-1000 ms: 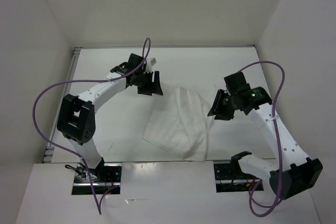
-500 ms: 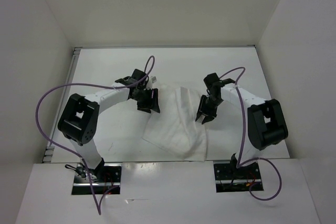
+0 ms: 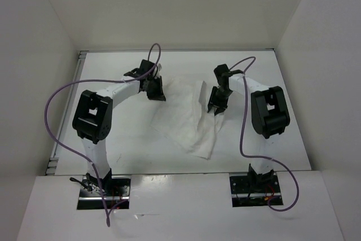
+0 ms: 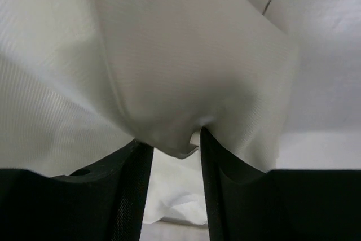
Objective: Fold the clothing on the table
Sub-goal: Flatten the skirt out
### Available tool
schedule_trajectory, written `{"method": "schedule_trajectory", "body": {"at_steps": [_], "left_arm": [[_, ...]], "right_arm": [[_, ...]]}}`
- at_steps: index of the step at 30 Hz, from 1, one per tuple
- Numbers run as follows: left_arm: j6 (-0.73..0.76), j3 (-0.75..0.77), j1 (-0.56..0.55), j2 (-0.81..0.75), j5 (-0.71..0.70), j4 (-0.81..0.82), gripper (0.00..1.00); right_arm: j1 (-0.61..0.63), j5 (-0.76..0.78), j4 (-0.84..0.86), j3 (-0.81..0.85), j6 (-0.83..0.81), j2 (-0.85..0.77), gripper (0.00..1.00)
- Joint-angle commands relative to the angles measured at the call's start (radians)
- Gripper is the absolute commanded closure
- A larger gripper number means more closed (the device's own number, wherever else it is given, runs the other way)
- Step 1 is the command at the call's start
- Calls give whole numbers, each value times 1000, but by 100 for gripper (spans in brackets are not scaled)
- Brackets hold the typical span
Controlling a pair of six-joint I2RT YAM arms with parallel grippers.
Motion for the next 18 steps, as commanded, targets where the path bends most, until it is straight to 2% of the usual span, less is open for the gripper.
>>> {"method": "schedule_trajectory", "body": {"at_steps": [1,6,8,11,12,14,18], "left_arm": [[-33,82,44,-8,-125,-17,100],[-44,49,56,-19,-7,12,99],[-55,20,56,-28,42,31,97],[-79,-14,56,-49,52,46,76],[-79,-24,56,-72,52,46,72],[-89,-33,56,-94,52,46,55],[-98,-33,65,-163,29,46,41]], "right_arm": [[-51,137,86,127,-20,31,56],[-73,99,32,166,-75,-100,55],[-60,73,-17,123,-89,-154,55],[-10,30,-51,39,-89,-197,55],[27,21,-51,-18,-76,-224,55],[56,20,-51,-93,-54,-234,55],[104,45,-51,-184,-13,-245,55]]}}
